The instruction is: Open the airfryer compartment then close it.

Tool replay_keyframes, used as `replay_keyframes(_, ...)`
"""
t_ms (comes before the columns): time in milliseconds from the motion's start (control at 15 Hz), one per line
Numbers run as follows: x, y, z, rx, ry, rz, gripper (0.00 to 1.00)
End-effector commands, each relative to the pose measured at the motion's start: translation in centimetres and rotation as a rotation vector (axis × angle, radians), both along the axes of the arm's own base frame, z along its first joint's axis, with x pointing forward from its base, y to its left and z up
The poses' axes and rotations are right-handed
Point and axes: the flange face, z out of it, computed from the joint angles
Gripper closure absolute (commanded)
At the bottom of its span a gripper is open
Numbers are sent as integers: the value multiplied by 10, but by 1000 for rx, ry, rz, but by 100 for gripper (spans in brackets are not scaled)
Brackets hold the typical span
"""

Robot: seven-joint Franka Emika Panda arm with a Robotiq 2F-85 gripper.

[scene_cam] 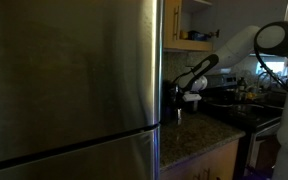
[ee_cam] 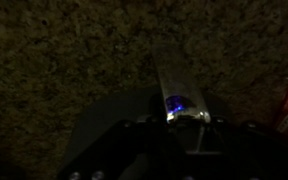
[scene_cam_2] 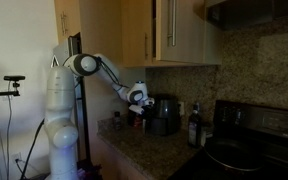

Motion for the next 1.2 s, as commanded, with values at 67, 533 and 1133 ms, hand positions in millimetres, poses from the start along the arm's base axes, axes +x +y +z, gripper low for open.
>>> replay_keyframes(67, -1, -3, -1, -10, 35, 6, 94)
replay_keyframes(533, -12, -4, 0, -3, 308, 17, 94)
replay_keyframes(1133, -1, -3, 0, 3, 104, -52, 43)
